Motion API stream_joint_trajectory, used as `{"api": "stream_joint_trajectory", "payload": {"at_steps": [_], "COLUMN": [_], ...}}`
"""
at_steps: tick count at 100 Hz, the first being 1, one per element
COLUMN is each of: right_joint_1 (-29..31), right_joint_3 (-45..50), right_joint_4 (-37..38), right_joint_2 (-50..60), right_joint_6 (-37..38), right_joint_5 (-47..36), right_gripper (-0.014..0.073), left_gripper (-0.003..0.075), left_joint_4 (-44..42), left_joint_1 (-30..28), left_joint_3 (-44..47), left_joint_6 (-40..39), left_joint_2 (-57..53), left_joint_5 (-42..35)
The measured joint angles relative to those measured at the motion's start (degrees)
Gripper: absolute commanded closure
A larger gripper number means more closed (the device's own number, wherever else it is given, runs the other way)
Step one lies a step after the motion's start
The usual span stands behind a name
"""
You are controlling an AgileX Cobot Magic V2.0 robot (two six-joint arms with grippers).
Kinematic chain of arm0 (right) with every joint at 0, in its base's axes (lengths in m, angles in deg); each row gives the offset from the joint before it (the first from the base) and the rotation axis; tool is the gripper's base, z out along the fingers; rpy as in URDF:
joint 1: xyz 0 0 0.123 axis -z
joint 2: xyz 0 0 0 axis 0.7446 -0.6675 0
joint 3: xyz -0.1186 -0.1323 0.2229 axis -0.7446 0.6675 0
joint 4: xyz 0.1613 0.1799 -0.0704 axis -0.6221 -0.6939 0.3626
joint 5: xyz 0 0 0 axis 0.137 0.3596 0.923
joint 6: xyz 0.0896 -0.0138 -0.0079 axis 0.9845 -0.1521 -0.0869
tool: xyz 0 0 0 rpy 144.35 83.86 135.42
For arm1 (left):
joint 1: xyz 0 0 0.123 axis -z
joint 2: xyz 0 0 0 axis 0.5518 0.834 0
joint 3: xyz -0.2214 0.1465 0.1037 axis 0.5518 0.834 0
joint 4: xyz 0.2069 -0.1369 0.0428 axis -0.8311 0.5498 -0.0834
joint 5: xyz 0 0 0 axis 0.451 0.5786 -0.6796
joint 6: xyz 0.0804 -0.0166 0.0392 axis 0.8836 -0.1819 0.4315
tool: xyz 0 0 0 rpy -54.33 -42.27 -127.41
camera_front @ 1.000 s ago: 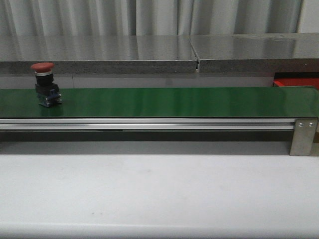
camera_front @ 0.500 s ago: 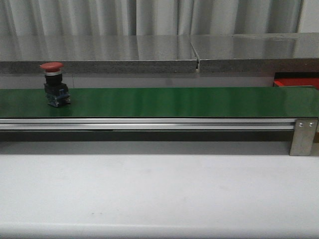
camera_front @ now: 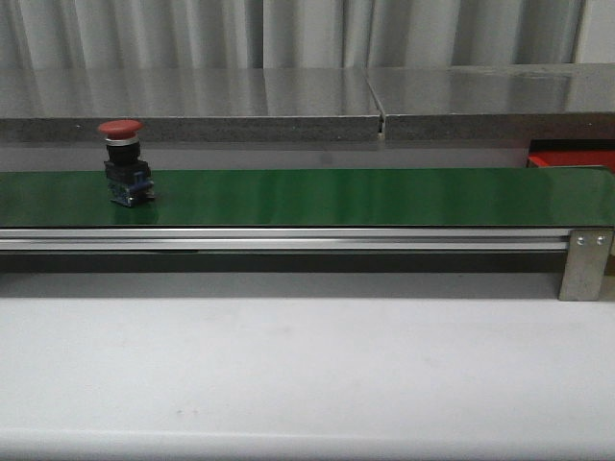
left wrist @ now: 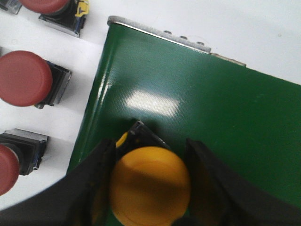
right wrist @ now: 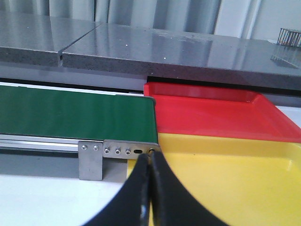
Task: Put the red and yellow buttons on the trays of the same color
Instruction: 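Open the left gripper to release the yellow button and lift away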
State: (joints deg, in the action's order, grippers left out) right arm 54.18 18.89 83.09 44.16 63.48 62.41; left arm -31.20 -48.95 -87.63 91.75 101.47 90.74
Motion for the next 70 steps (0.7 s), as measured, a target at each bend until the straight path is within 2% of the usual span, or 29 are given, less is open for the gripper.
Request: {"api": "stream_joint_trajectory", "payload": {"at_steps": [5,12,29,36,41,70], "right_joint_1": [0.0,0.0,0.0,0.0,0.0,0.0], "right_joint_3": [0.0,0.0,0.0,0.0,0.0,0.0], "right_joint_4": [0.0,0.0,0.0,0.0,0.0,0.0], "right_joint_2": [0.0,0.0,0.0,0.0,0.0,0.0], "right_joint_6": [0.0,0.0,0.0,0.0,0.0,0.0], "right_joint_5": [0.0,0.0,0.0,0.0,0.0,0.0], "right_gripper": [0.0712,0.0712,0.0712,0.0712,0.0712,0.0712], "left_gripper": [0.0682,0.0573,0.0167,0.0055,0.0025,0.0031], "left_joint_4": [0.1,0.4,0.1,0.1,0.5,3.3], "left_joint_1": [0.1,0.1,0.1,0.1,0.1,0.4], "left_joint_3": [-0.1,-0.3,-1.2,-1.3,-1.4,-4.8], "left_joint_6": [0.1,0.9,2.1,2.2,2.2,2.7], "left_joint_2": [0.0,0.0,0.1,0.1,0.1,-0.4], "left_joint_5": [0.4,0.9,2.2,2.2,2.2,2.4]}}
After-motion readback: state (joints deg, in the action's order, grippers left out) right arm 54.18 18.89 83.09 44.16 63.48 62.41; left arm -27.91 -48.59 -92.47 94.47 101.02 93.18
